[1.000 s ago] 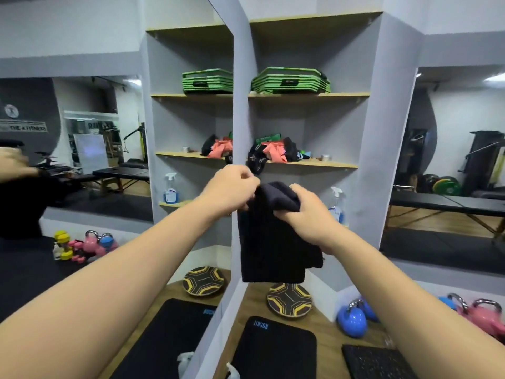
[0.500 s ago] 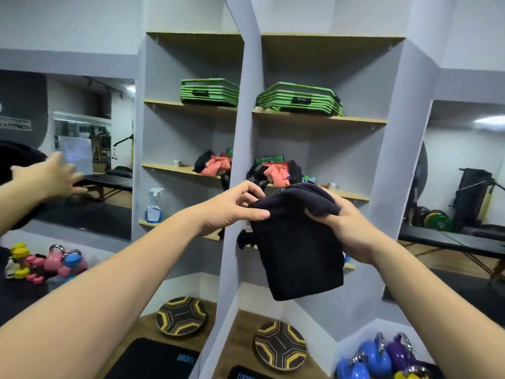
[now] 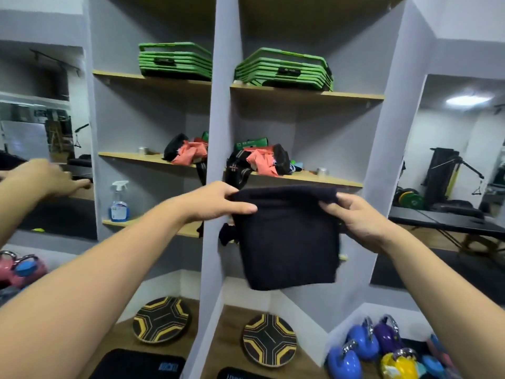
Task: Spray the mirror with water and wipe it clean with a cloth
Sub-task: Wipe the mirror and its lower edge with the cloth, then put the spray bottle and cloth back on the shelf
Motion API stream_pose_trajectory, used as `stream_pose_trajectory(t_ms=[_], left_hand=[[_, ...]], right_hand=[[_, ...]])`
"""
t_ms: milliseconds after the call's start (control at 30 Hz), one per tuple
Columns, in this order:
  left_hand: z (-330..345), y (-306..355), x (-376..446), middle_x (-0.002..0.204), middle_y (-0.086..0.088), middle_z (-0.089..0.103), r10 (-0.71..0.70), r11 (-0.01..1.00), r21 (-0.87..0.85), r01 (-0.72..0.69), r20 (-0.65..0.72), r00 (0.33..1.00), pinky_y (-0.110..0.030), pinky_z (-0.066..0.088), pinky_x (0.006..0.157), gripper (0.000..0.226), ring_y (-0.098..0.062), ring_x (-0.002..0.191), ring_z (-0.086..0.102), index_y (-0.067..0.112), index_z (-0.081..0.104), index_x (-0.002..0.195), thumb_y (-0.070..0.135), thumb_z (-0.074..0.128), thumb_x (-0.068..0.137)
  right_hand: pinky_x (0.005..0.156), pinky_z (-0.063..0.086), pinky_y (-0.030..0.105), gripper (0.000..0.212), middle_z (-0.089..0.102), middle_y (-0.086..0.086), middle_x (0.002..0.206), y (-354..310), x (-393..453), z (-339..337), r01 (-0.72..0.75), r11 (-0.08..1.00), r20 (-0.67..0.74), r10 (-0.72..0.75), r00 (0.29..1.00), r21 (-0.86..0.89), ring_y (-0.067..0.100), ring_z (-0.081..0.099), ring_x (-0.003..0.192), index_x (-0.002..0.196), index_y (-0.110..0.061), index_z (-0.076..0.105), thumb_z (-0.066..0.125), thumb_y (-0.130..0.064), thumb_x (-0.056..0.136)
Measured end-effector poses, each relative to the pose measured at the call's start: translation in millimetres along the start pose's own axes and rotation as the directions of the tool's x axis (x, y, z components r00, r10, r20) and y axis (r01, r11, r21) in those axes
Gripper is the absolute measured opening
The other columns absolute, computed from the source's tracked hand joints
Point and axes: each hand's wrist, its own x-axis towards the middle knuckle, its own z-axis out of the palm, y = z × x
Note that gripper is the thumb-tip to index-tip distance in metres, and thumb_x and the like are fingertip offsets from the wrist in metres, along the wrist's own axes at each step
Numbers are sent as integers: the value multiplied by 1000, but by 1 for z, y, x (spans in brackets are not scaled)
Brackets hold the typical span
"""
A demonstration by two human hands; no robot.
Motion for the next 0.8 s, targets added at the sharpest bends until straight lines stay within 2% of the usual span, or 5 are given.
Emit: stream_pose_trajectory(t_ms=[233, 300, 400, 633, 800], left_hand=[[-3, -20, 49, 93, 2, 72, 29, 966, -244, -84, -218, 976, -30, 53, 74, 19, -11, 86, 68, 16, 62, 100, 27, 75, 93], [-6, -12, 63, 86, 6, 72, 20, 933, -337, -126, -299, 954, -24, 53, 61, 26, -8, 77, 68, 21, 50, 104, 14, 73, 94], [-15, 0, 89, 88, 13, 76, 1, 908, -386, -160, -381, 925, -27, 57, 73, 45, -5, 83, 72, 23, 49, 124, 7, 75, 91], [8, -16, 128, 112, -14, 76, -59, 959, -282, -37, -325, 944, -42, 57, 96, 31, -23, 101, 72, 10, 71, 117, 18, 78, 88], [71, -138, 115, 118, -14, 73, -309, 923, -323, 211, -290, 906, -41, 58, 96, 27, -19, 105, 69, 7, 60, 124, 14, 67, 99]], right_hand=[[105, 45, 59, 25, 75, 10, 112, 40, 62, -11, -123, 992, 56, 121, 991, 38, 26, 68, 101, 115, -12, 67, 50, -27, 103], [102, 44, 61, 22, 73, 10, 111, 45, 85, -18, -89, 993, 95, 81, 992, 82, 29, 67, 103, 116, -13, 66, 52, -21, 102], [99, 45, 63, 27, 70, 8, 117, 48, 122, -33, 14, 1000, 211, -19, 977, 25, 33, 64, 108, 124, -18, 64, 60, -21, 97], [103, 44, 26, 94, 57, -15, 136, 61, 188, -13, 285, 935, 428, -175, 887, -209, -2, 54, 125, 146, -38, 42, 80, -70, 65], [83, 53, 48, 33, 74, 15, 100, 174, 212, 51, 169, 946, 542, 9, 840, -277, 24, 68, 84, 99, -10, 69, 74, -41, 89]])
